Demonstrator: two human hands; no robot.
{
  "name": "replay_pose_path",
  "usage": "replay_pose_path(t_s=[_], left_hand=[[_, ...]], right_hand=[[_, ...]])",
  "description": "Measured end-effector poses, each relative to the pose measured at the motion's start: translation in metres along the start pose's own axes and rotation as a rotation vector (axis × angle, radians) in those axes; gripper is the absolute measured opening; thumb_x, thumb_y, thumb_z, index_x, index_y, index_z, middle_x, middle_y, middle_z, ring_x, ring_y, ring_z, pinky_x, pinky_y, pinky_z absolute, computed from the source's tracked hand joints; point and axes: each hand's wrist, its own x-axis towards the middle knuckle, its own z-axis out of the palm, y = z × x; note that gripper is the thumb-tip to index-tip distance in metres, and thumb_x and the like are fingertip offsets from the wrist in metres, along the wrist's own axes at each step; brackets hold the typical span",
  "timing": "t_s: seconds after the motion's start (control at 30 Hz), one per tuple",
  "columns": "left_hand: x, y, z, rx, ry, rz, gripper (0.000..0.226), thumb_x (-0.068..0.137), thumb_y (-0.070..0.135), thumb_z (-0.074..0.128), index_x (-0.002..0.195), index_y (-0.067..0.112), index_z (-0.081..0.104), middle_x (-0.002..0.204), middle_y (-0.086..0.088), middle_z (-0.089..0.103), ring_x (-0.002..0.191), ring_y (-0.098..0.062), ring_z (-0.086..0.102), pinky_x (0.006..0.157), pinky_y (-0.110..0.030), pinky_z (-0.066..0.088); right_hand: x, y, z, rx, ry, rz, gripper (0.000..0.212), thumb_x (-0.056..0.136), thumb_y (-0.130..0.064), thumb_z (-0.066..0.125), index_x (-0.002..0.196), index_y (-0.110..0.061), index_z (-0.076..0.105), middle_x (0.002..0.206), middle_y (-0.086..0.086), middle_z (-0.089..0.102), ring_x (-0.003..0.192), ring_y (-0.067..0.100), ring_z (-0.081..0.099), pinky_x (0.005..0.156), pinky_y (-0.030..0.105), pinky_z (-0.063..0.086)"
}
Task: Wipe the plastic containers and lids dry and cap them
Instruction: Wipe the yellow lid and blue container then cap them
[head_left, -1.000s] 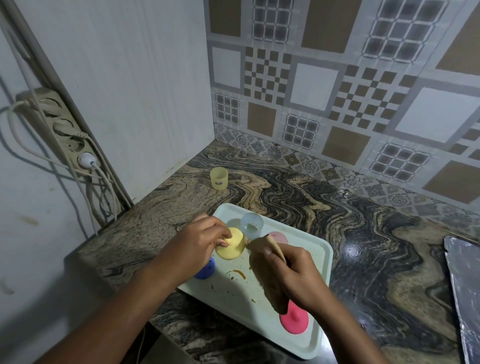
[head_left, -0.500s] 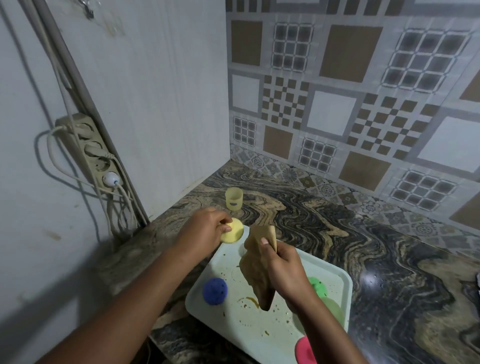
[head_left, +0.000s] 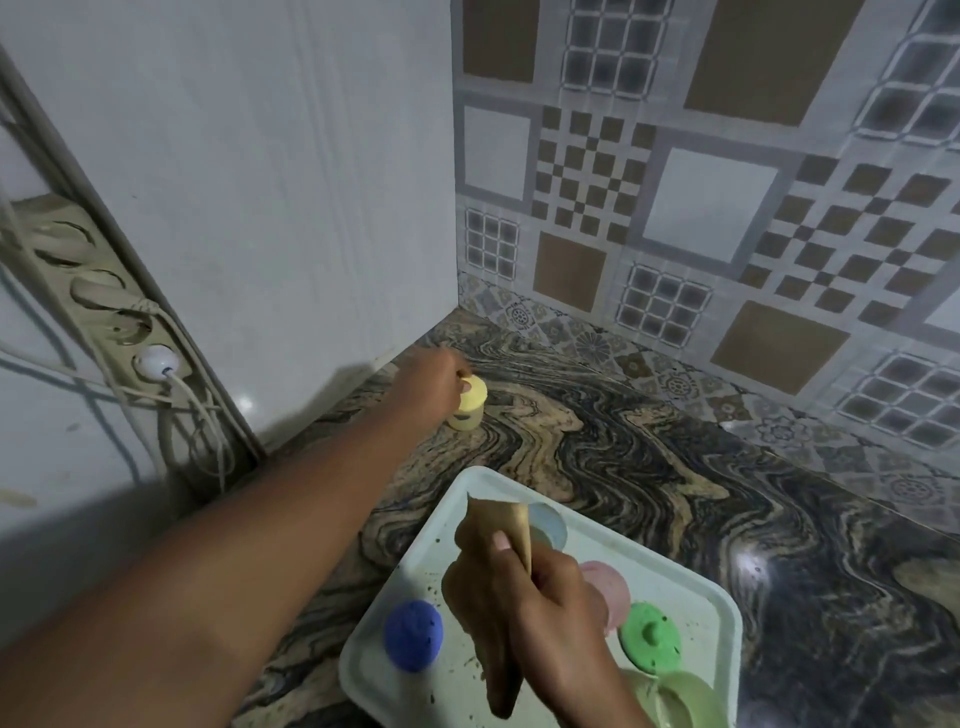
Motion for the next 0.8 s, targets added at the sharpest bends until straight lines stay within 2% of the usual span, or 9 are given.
replay_pose_path(t_s=[0.1,0.2,0.3,0.37,0.4,0.47,0.57,0.7,0.8], left_hand=[[0.018,-0.009,0.015,0.054,-0.044,-0.011,0.029,0.087,0.025,0.074,0.115,0.017,0.074,0.113,-0.013,0.073,0.101,-0.029,0.069,0.087,-0.043,0.056],[0.028,-0.011,0.025,0.091,-0.075,-0.001,0.031,0.089,0.026,0.072,0.118,0.015,0.073,0.116,-0.015,0.072,0.104,-0.031,0.068,0.089,-0.044,0.056],[0.034,-0.010,0.028,0.130,-0.075,-0.015,0.032,0.092,0.027,0.069,0.121,0.015,0.072,0.118,-0.016,0.071,0.108,-0.032,0.066,0.091,-0.043,0.055],[0.038,-0.011,0.031,0.144,-0.080,-0.033,0.032,0.092,0.027,0.069,0.123,0.017,0.071,0.121,-0.015,0.070,0.109,-0.032,0.065,0.090,-0.040,0.054],[0.040,-0.011,0.032,0.141,-0.090,-0.040,0.033,0.092,0.027,0.069,0.123,0.016,0.070,0.121,-0.016,0.069,0.109,-0.032,0.065,0.089,-0.039,0.054],[0.041,-0.010,0.032,0.132,-0.111,-0.053,0.034,0.092,0.025,0.069,0.124,0.014,0.069,0.122,-0.017,0.068,0.109,-0.033,0.064,0.089,-0.038,0.053],[0.040,-0.010,0.030,0.080,-0.121,-0.084,0.034,0.090,0.023,0.072,0.122,0.011,0.070,0.120,-0.018,0.069,0.108,-0.033,0.065,0.088,-0.038,0.052],[0.041,-0.010,0.030,0.014,-0.144,-0.104,0.036,0.090,0.019,0.072,0.124,0.008,0.069,0.129,-0.017,0.066,0.115,-0.031,0.063,0.094,-0.035,0.049],[0.041,-0.011,0.033,-0.029,-0.163,-0.152,0.037,0.094,0.017,0.066,0.130,0.009,0.065,0.138,-0.017,0.059,0.113,-0.034,0.064,0.084,-0.030,0.048]], right_hand=[[0.001,0.009,0.001,0.014,-0.013,0.014,0.029,0.104,-0.015,0.053,0.082,-0.016,0.073,0.055,-0.013,0.065,0.057,-0.005,0.060,0.058,0.010,0.045],[0.002,0.014,0.002,0.022,0.008,0.044,0.024,0.104,-0.021,0.055,0.095,-0.020,0.078,0.069,-0.014,0.074,0.070,-0.004,0.068,0.065,0.011,0.048],[0.002,0.018,0.003,-0.006,0.004,0.053,0.027,0.104,-0.028,0.055,0.095,-0.020,0.079,0.080,-0.007,0.078,0.082,0.005,0.073,0.080,0.028,0.057],[0.002,0.020,0.003,-0.009,0.008,0.047,0.027,0.104,-0.034,0.055,0.097,-0.022,0.078,0.083,-0.001,0.078,0.086,0.011,0.074,0.085,0.037,0.058],[0.001,0.020,0.003,-0.011,0.013,0.041,0.027,0.103,-0.035,0.055,0.097,-0.022,0.077,0.083,0.001,0.077,0.085,0.011,0.073,0.084,0.037,0.057],[0.002,0.021,0.001,0.009,0.019,0.038,0.028,0.104,-0.029,0.054,0.094,-0.018,0.078,0.080,0.002,0.076,0.078,0.005,0.070,0.074,0.026,0.055],[0.001,0.016,-0.004,0.038,0.027,0.043,0.027,0.105,-0.022,0.053,0.090,-0.022,0.076,0.066,-0.011,0.070,0.066,-0.005,0.064,0.064,0.011,0.046],[0.003,0.017,-0.008,-0.031,0.057,0.001,0.032,0.104,-0.024,0.054,0.080,-0.026,0.075,0.063,-0.019,0.067,0.064,-0.006,0.059,0.062,0.014,0.043],[0.003,0.018,-0.008,-0.041,0.064,0.000,0.041,0.104,-0.024,0.054,0.068,-0.033,0.071,0.058,-0.020,0.063,0.060,-0.005,0.057,0.061,0.014,0.041]])
